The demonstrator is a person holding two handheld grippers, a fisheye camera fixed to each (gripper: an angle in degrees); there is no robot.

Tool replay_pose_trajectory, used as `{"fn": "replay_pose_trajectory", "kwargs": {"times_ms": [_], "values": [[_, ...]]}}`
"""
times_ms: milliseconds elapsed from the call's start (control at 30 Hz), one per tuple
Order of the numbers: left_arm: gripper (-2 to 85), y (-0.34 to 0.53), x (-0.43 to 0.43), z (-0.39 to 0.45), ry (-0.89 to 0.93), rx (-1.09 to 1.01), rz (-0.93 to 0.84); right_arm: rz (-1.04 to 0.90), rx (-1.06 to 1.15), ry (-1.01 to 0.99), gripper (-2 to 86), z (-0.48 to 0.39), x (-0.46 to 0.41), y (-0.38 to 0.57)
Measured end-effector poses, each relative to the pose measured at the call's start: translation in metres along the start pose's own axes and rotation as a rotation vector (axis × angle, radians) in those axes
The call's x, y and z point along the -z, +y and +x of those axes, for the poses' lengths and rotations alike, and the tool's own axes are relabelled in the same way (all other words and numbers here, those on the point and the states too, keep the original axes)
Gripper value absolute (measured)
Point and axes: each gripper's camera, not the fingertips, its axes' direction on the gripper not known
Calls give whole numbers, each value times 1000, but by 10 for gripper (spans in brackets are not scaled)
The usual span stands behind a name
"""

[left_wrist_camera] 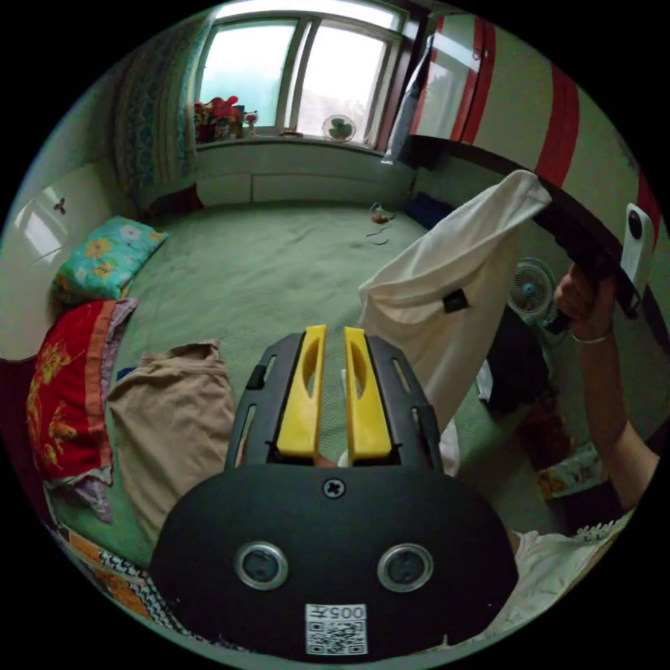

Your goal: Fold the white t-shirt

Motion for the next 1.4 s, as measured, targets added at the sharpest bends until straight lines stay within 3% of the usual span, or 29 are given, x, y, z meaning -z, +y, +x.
{"fn": "replay_pose_trajectory", "kwargs": {"times_ms": [300,533,667,1033,1200,1400], "values": [[189,-10,-37,15,157,-139,-35,27,52,-19,-15,-3,18,7],[115,-2,-64,31,313,-197,36,28,31,-64,-15,-2,18,14],[46,0,-73,41,306,-175,49,28,35,-52,-16,-5,19,19],[8,2,-35,91,-222,-177,-10,-50,-90,116,-16,-3,20,36],[11,-13,1,106,-372,-157,29,-29,-173,236,-16,-10,26,22],[45,-47,-50,72,-571,18,-33,-131,-261,315,-6,18,-74,-19]]}}
